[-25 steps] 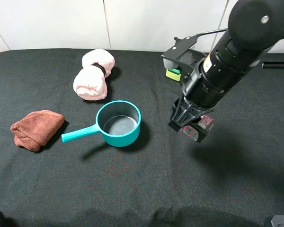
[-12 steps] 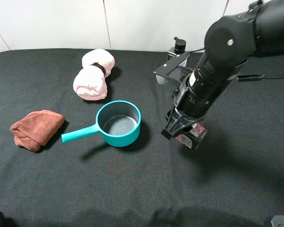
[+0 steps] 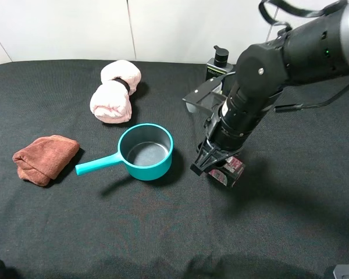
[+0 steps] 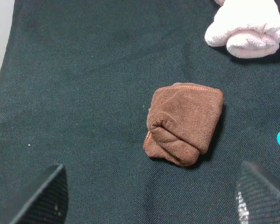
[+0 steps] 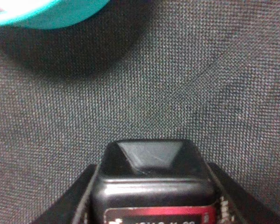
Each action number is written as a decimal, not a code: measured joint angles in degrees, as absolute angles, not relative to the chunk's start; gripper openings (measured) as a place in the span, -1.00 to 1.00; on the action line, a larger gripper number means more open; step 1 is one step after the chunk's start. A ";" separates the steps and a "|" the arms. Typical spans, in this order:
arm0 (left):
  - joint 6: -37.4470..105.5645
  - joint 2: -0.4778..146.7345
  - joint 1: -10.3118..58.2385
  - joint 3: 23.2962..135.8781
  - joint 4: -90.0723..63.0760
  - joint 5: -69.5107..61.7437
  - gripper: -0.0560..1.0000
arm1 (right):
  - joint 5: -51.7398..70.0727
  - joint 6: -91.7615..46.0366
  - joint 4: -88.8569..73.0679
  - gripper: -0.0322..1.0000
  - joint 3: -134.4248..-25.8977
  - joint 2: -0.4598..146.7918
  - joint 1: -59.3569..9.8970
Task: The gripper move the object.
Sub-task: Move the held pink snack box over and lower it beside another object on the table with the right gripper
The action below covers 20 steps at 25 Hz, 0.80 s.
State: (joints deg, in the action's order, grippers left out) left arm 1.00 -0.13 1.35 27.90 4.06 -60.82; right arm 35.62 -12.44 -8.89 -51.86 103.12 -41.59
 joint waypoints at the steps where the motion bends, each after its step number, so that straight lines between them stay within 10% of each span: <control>1: 1.00 -0.13 1.35 27.90 4.06 -60.82 0.56 | 35.55 -12.44 -9.02 -0.29 -51.86 103.63 -41.59; 20: 1.00 -0.13 1.35 27.90 4.06 -60.82 0.56 | 29.99 -13.69 -11.22 -0.29 -51.86 107.35 -41.59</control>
